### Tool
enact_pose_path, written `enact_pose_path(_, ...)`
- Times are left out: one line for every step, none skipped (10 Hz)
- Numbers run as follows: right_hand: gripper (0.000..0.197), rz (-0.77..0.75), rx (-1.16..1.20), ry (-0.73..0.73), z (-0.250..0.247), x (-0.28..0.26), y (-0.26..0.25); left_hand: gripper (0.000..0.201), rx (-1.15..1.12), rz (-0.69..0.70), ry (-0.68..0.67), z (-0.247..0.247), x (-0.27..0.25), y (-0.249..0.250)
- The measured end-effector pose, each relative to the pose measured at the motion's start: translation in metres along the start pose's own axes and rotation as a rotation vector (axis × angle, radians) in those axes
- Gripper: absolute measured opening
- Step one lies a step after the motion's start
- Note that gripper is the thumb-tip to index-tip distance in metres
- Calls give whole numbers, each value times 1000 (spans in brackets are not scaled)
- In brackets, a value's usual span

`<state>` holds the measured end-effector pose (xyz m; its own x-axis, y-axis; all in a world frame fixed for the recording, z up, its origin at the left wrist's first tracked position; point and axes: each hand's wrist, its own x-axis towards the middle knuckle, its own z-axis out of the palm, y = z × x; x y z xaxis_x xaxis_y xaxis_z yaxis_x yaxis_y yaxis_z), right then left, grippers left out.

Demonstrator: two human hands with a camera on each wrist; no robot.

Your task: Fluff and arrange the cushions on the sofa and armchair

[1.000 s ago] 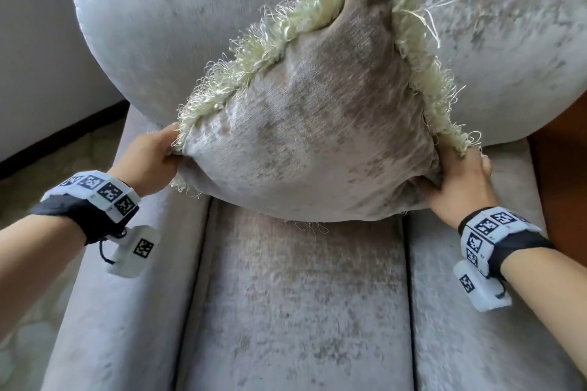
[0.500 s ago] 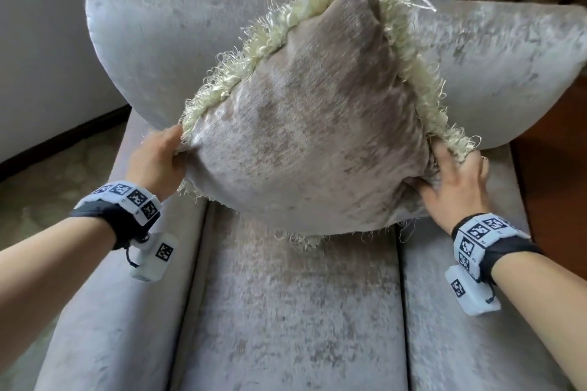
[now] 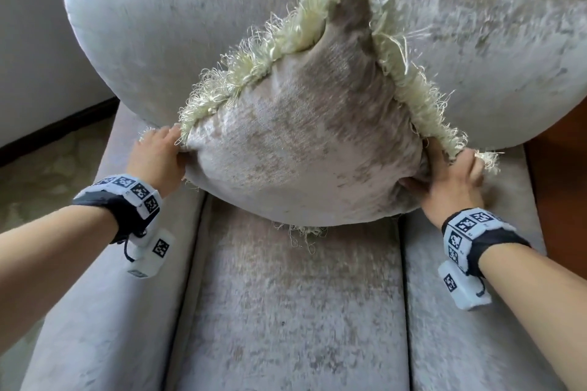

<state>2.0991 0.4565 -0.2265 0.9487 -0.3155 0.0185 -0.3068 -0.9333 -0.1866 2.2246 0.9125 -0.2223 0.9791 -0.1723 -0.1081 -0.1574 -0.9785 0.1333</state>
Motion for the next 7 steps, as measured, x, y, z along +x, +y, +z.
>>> enact_pose_path(88, 6, -34, 8, 6, -1, 3, 26, 70, -29, -21, 4, 7, -2)
enact_pose_path(87, 33, -86, 43, 5, -3, 3, 31, 150, -25, -18, 4, 4, -3)
enact_pose_path(87, 50, -122, 59, 1, -3, 4, 27, 199, -1, 2, 3, -3, -7)
enact_pose_path(89, 38, -149, 55, -5, -4, 3, 30, 232, 10, 12, -4, -7, -6)
enact_pose_path(90, 34, -134, 54, -9, -9, 3, 35, 185, -3, 3, -6, -10, -3)
enact_pose_path(94, 21, -136, 56, -19, -18, 0, 42, 138, -16, -13, -12, -22, -1)
enact_pose_path(92, 22, -152, 46, -34, -31, 0, 49, 130, -45, -34, -29, -33, 5)
